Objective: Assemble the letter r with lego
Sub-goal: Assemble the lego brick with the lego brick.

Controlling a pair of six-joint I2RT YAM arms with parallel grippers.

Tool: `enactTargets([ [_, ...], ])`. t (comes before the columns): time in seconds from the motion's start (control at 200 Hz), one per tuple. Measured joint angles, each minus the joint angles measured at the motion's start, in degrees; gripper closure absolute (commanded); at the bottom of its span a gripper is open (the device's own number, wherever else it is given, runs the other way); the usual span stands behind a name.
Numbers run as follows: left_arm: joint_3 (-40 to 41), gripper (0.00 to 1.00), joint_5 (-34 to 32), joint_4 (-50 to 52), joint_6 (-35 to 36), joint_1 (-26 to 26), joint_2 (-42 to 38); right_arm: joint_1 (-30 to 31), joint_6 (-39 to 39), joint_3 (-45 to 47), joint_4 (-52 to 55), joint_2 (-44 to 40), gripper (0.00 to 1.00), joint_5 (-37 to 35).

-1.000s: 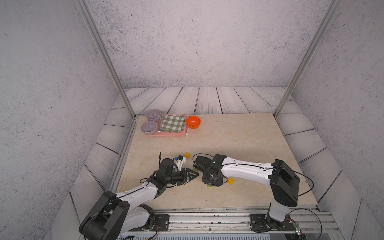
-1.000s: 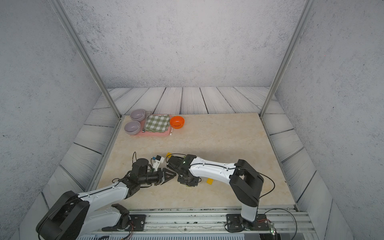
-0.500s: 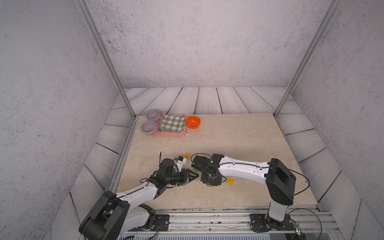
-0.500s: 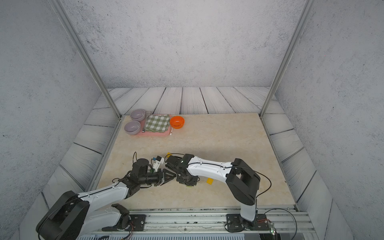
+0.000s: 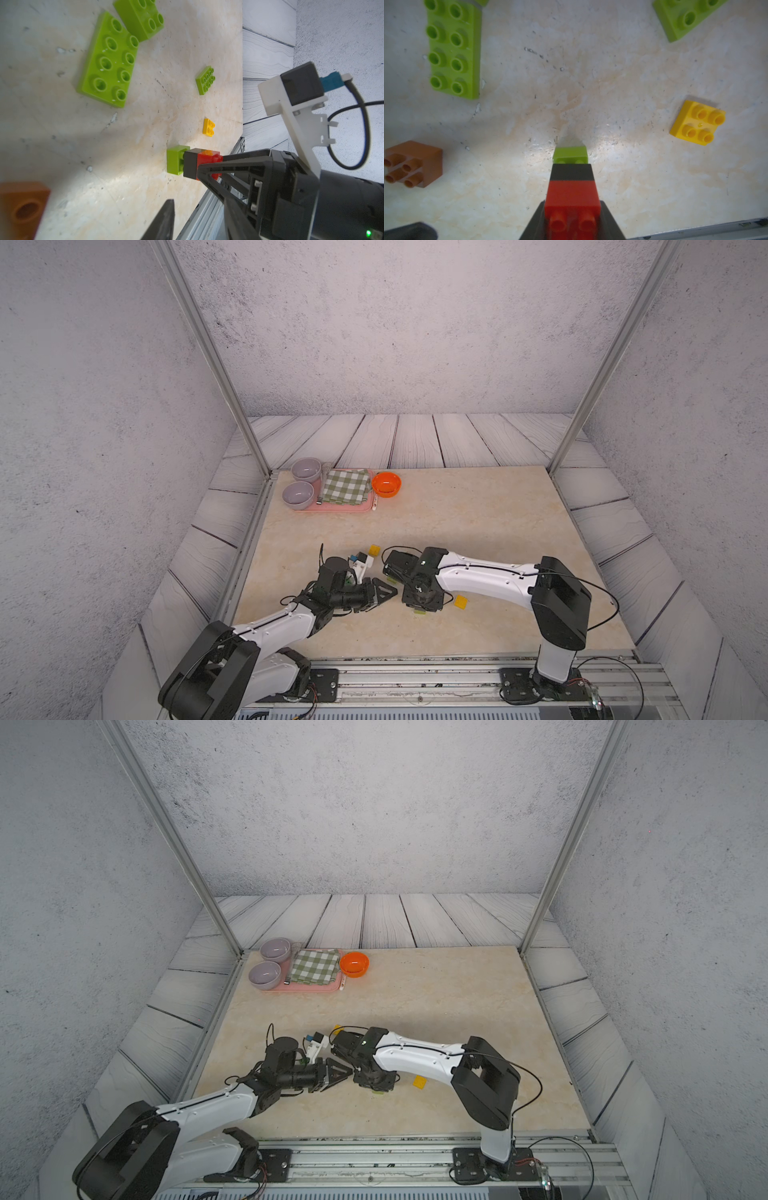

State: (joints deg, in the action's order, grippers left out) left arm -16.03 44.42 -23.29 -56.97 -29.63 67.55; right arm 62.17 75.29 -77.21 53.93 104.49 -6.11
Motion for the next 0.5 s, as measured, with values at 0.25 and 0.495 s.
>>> enactTargets([
  [0.25, 0.0, 0.57, -0.02, 1.27, 0.42, 0.0, -0.9, -0.26, -0.31, 0.04, -0.59, 0.46, 1.0, 0.22],
  [0.495, 0.0, 0.57, -0.02, 1.77, 0.59, 0.0, -1.22, -0.42, -0.28, 0.24, -1.29, 0.46, 1.0, 0.66],
])
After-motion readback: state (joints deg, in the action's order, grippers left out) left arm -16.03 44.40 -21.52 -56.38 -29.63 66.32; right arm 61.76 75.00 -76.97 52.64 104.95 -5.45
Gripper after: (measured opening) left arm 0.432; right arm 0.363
